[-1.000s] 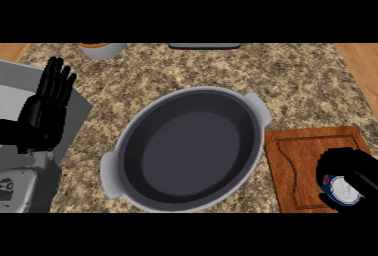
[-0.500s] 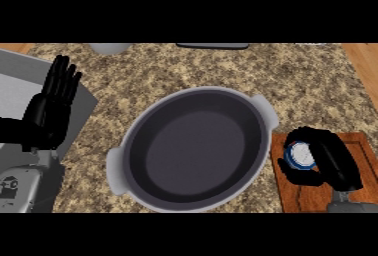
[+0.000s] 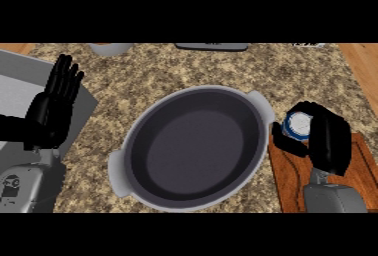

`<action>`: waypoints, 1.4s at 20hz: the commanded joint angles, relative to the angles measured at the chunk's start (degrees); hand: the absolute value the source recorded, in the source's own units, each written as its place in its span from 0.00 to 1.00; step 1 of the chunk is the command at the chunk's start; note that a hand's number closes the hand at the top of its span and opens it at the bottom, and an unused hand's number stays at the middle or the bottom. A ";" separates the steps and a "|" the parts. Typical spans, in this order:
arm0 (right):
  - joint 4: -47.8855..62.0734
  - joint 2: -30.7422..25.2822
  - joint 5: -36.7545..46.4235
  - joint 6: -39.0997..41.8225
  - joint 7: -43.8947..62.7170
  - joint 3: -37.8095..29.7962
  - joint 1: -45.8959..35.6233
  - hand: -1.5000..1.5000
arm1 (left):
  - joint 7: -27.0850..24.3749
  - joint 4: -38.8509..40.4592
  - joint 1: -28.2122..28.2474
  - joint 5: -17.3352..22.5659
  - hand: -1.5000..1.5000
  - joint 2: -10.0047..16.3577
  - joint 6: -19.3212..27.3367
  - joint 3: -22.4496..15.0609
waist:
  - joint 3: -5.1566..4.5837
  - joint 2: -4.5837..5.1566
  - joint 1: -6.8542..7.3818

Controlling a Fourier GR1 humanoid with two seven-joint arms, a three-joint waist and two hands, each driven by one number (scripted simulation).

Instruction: Pick the can from the cutting board and place it in the pot

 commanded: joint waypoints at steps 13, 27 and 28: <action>-0.29 1.76 29.16 0.30 47.32 6.90 -9.21 1.00 | -0.49 1.38 -0.79 -0.99 0.50 -1.52 0.28 -1.79 | 0.53 0.42 1.39; 0.22 1.75 40.01 15.55 75.26 27.18 -14.45 1.00 | -0.83 2.35 -2.37 -0.31 0.50 -2.51 1.06 -0.85 | 1.32 0.45 0.95; 0.43 1.75 40.34 14.76 75.28 27.38 -13.37 1.00 | 0.42 2.80 -4.08 -0.61 0.50 -0.56 0.66 -0.01 | 1.38 0.54 0.80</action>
